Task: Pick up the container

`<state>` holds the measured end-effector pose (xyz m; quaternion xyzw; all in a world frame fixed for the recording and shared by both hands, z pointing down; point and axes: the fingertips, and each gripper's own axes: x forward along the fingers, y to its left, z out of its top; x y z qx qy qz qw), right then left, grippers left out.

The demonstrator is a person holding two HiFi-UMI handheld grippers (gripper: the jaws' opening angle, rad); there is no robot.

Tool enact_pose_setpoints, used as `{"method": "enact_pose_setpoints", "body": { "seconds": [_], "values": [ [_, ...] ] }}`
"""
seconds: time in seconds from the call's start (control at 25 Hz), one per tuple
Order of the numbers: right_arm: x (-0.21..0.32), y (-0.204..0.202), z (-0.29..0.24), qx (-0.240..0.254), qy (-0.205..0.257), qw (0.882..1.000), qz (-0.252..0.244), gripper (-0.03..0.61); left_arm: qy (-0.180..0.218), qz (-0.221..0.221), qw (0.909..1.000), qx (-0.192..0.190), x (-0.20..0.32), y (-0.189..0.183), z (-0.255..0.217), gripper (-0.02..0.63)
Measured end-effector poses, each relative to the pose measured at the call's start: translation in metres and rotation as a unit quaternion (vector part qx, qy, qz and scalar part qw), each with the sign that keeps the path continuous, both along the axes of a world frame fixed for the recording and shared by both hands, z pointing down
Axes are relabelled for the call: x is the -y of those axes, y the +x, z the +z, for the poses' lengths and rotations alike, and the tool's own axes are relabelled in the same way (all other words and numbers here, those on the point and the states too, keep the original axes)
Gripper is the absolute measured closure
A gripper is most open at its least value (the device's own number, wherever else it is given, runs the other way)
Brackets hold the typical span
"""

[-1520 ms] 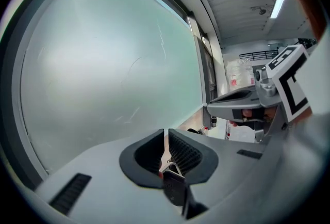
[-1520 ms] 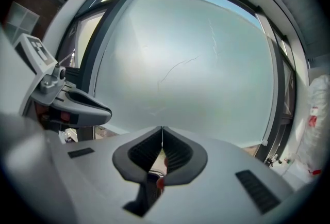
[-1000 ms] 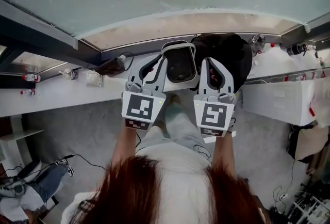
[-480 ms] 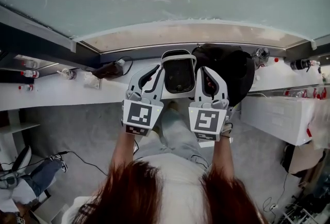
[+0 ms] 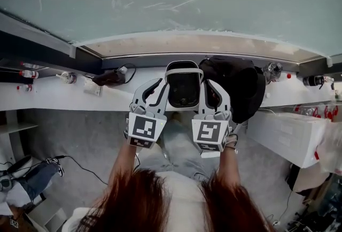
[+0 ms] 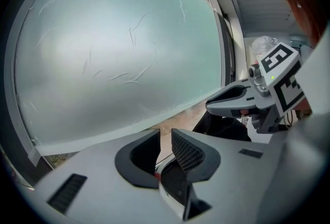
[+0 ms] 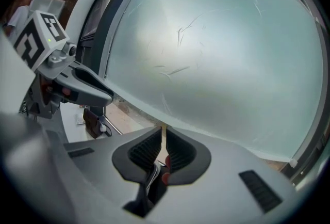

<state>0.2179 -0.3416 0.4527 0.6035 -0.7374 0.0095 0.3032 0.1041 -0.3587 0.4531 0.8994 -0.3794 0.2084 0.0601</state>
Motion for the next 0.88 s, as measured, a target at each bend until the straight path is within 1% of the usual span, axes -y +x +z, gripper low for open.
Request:
{"method": "enact_pose_setpoints", "body": {
  "seconds": [0.12,0.32,0.68,0.88],
  "values": [
    [0.004,0.004,0.012,-0.003,-0.014,1.0,-0.001,0.551,-0.012,0.0,0.9999,0.007,0.003,0.004,0.012,0.552],
    [0.012,0.008,0.031,-0.007,-0.035,0.999,-0.006,0.552,-0.015,0.009,0.9996,0.022,0.009,0.009,0.039,0.548],
    [0.024,0.013,0.069,-0.032,-0.064,0.997,-0.024,0.551,-0.041,0.015,0.9984,0.035,0.017,0.019,0.08,0.529],
    [0.028,0.017,0.089,-0.043,-0.077,0.996,-0.03,0.551,-0.051,0.015,0.9972,0.052,0.021,0.019,0.101,0.508]
  ]
}}
